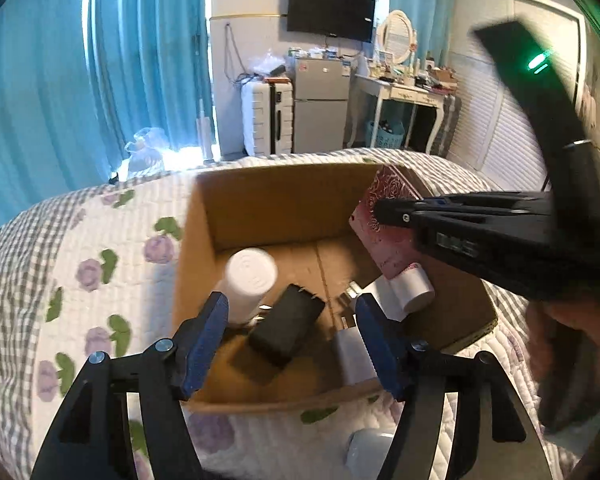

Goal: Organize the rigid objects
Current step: 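Place the grey charger and pink card case into the box, opening both tools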

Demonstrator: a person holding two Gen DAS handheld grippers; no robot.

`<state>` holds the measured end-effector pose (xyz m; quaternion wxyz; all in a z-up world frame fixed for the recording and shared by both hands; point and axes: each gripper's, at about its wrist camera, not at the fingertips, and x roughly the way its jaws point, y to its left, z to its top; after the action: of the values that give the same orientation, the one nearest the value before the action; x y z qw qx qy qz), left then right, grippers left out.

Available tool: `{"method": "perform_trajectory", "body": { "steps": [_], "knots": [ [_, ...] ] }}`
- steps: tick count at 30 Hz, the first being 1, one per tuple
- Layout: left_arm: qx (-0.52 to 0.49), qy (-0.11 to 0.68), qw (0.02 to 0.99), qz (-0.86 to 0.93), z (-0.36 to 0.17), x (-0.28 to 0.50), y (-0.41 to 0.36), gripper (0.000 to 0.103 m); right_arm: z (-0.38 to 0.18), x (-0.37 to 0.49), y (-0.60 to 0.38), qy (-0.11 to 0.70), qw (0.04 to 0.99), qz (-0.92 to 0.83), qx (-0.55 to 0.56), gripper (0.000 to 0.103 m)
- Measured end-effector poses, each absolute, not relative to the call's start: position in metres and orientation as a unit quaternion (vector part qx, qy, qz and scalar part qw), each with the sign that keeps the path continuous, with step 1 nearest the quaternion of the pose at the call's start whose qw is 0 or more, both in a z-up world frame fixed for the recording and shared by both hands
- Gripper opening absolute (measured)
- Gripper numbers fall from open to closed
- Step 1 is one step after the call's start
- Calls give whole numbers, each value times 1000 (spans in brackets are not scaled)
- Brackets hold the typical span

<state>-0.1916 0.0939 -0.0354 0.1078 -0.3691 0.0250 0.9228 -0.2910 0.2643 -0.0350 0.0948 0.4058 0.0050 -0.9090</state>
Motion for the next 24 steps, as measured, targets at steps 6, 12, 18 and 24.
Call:
{"method": "perform_trajectory", "body": {
  "steps": [6,12,18,24],
  "knots": [
    [-357,-4,100,929,-12,-173,67,70,-23,-286,266,-18,69,-917,392,39],
    [-344,-3,85,935,8,-150,50,72,25,-231,256,21,87,-939,332,64],
    [-327,-15,72,942,28,-122,36,77,44,-171,236,65,96,-945,307,87],
    [-330,11,20,944,23,-100,22,78,28,-125,210,78,150,-936,309,89]
  ]
}}
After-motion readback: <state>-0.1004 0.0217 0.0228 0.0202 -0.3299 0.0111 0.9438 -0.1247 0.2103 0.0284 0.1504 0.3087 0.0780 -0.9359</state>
